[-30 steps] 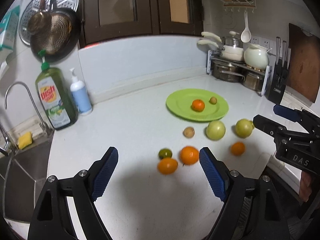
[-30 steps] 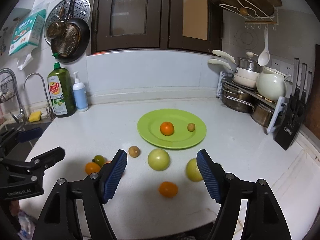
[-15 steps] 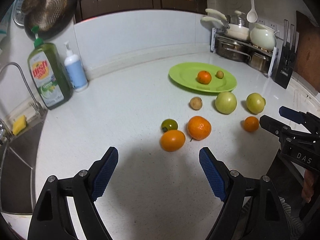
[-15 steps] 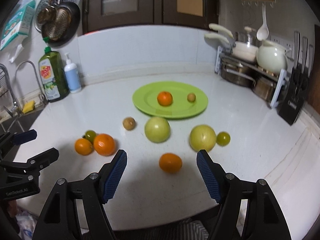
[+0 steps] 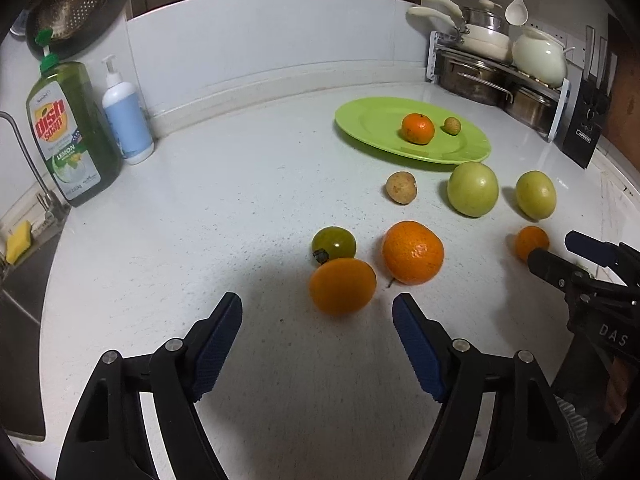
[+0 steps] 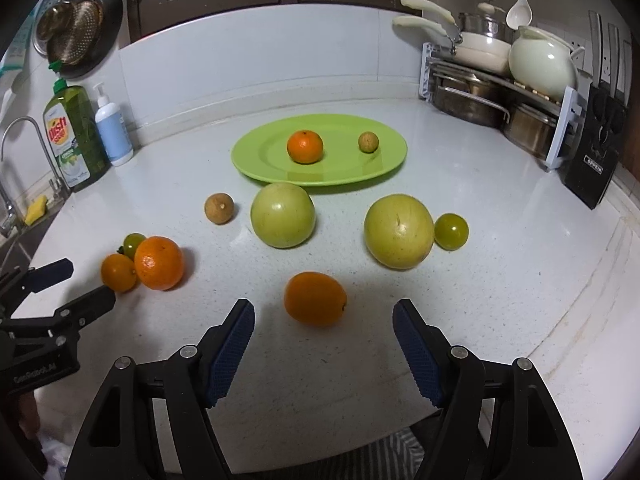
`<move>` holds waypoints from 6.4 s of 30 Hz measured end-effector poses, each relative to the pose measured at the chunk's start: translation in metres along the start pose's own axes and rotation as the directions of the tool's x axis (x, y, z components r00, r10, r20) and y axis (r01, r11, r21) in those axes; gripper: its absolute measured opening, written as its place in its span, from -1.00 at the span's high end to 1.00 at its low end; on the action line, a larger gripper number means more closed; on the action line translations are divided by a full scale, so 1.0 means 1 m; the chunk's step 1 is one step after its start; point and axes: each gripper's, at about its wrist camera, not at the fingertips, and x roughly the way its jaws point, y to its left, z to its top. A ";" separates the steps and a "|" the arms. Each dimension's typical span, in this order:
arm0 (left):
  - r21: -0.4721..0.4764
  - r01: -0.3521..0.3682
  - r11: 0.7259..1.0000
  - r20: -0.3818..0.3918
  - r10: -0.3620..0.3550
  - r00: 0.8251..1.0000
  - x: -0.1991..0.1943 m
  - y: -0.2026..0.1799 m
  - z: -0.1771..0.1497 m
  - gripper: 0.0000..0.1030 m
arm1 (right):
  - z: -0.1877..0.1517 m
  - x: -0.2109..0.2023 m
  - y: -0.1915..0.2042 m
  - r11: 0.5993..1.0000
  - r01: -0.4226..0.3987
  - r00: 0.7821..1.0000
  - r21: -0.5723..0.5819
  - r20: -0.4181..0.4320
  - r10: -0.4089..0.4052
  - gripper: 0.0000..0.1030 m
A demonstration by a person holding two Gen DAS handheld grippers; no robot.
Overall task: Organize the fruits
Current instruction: 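Grasp an orange with the left tool while the right tool grasps another orange, then carry both held oranges over the green plate, then lower the oranges onto the plate and open both tools, then move both open tools back toward the remaining fruits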
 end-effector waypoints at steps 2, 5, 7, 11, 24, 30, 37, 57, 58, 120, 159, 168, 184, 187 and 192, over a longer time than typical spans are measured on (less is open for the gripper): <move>-0.006 0.010 1.000 -0.004 -0.010 1.000 0.004 0.001 0.002 -0.45 | 0.001 0.002 0.000 1.000 -0.001 1.000 -0.005 -0.004 0.001 -0.31; 0.000 0.007 1.000 -0.013 -0.007 1.000 0.011 0.001 0.004 -0.35 | 0.002 0.006 0.000 1.000 -0.004 1.000 -0.007 -0.014 0.004 -0.23; -0.006 0.013 1.000 -0.018 -0.013 1.000 0.015 0.002 0.006 -0.29 | 0.002 0.008 0.000 1.000 -0.006 1.000 -0.010 -0.020 0.006 -0.18; -0.008 0.019 1.000 -0.022 -0.019 1.000 0.019 0.001 0.009 -0.15 | 0.002 0.011 0.001 1.000 -0.015 0.999 -0.009 -0.032 0.014 -0.08; -0.021 0.059 0.998 -0.028 -0.060 0.998 0.019 -0.002 0.010 0.27 | 0.003 0.013 0.001 0.999 -0.032 0.999 -0.015 -0.030 0.032 0.27; -0.019 0.050 0.999 -0.011 -0.050 0.999 0.011 -0.004 0.011 0.27 | 0.003 0.009 0.000 0.999 -0.041 0.999 -0.009 -0.020 0.040 0.28; -0.014 0.052 0.999 0.016 -0.052 0.999 -0.006 -0.007 0.011 0.27 | 0.006 -0.001 0.000 0.998 -0.058 0.998 -0.015 0.001 0.058 0.28; 0.060 0.135 0.989 0.136 -0.142 0.980 -0.037 -0.034 0.081 0.27 | 0.064 -0.037 -0.006 0.991 -0.119 0.984 -0.058 0.129 0.125 0.28; 0.063 0.139 0.988 0.135 -0.147 0.980 -0.036 -0.036 0.084 0.27 | 0.070 -0.036 -0.006 0.991 -0.120 0.983 -0.063 0.132 0.127 0.28; 0.123 0.138 0.983 -0.040 -0.134 0.990 0.087 -0.072 0.205 0.09 | 0.192 0.090 -0.036 0.985 -0.127 0.991 -0.117 -0.052 0.121 0.27; 0.123 0.032 0.992 0.250 -0.062 0.966 -0.094 0.016 0.070 -0.50 | 0.092 -0.069 0.064 0.960 -0.169 0.944 -0.223 0.242 0.223 -0.32; 0.171 0.002 0.985 0.252 -0.046 0.967 -0.088 0.023 0.045 -0.54 | 0.073 -0.059 0.075 0.958 -0.173 0.954 -0.227 0.205 0.221 -0.32; 0.287 0.071 0.955 0.124 -0.110 0.986 -0.035 0.021 0.020 -0.54 | 0.040 -0.018 0.089 0.953 -0.190 0.976 -0.238 0.056 0.209 -0.32; 0.316 0.085 0.945 0.109 -0.125 0.986 -0.025 0.019 0.017 -0.54 | 0.035 -0.010 0.090 0.952 -0.194 0.978 -0.236 0.030 0.206 -0.32; 0.344 0.122 0.931 0.072 -0.156 0.985 -0.005 0.018 0.015 -0.53 | 0.028 0.007 0.092 0.950 -0.210 0.978 -0.230 -0.032 0.208 -0.32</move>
